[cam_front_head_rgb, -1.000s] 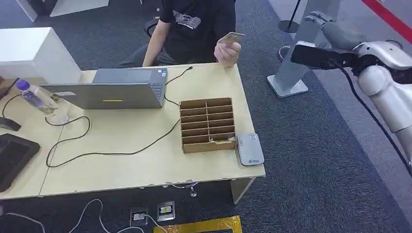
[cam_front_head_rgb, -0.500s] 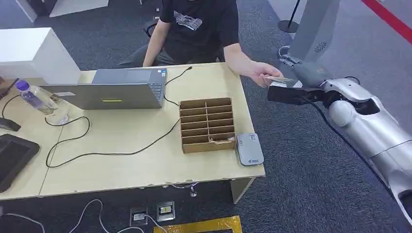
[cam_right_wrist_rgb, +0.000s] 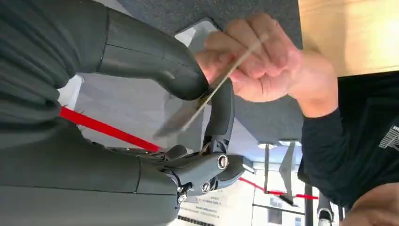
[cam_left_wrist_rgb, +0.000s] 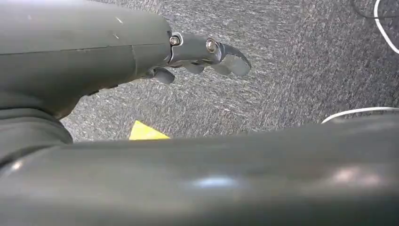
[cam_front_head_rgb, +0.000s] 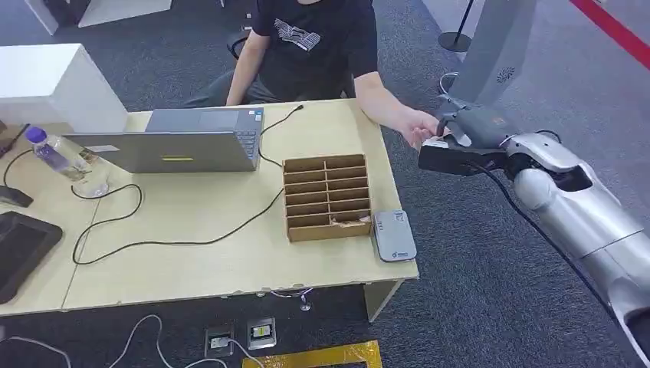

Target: Pass the card to the sensor for recognition and then transmit it.

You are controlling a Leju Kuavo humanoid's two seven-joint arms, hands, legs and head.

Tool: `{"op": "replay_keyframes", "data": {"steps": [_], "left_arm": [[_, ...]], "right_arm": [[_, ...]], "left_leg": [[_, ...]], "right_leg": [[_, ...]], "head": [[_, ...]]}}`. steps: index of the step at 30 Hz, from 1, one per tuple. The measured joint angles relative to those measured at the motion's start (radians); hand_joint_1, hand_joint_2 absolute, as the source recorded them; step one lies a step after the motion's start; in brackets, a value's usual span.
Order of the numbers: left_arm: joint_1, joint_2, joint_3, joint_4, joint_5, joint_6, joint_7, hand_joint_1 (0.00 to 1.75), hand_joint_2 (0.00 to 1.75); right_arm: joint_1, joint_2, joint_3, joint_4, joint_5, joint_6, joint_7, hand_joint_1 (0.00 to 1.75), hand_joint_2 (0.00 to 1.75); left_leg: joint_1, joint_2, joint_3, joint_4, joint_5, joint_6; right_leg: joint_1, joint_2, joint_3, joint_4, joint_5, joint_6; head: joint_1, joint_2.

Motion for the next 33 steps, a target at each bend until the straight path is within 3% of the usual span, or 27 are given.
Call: {"op": "replay_keyframes", "data": {"steps": [8,15,21,33], "left_arm": [[-0.009,0.004,0.0,0.0,-0.005,0.0,0.002,0.0,0.0],[-0.017,0.008,-0.002,0.0,-0.014,-0.007,0.002,0.0,0.0],[-0.015,0.009,-0.005,0.0,-0.013,-0.01,0.002,0.0,0.0],[-0.009,0.02,-0.004,0.0,-0.015,0.002,0.002,0.0,0.0]], "right_arm": [[0.049,-0.013,-0.041,-0.03,-0.042,-0.02,0.017,1.75,1.75],[0.114,-0.025,-0.047,-0.087,-0.108,-0.09,0.043,1.75,1.75],[0.21,-0.022,-0.037,-0.126,-0.101,-0.145,0.038,1.75,1.75],[0.298,0.01,-0.038,-0.123,-0.105,-0.201,0.007,1.75,1.75]], "left_leg": [[0.0,0.0,0.0,0.0,0.0,0.0],[0.0,0.0,0.0,0.0,0.0,0.0],[0.0,0.0,-0.001,0.0,0.0,0.0],[0.0,0.0,-0.001,0.0,0.0,0.0]], "right_leg": [[0.0,0.001,0.0,0.0,0.0,0.0],[0.0,0.001,0.0,0.0,0.0,0.0],[0.0,0.0,-0.001,0.0,0.0,0.0],[0.0,0.0,-0.001,0.0,0.0,0.0]], "head": [[0.0,0.0],[0.0,0.0],[0.0,0.0],[0.0,0.0]]}}
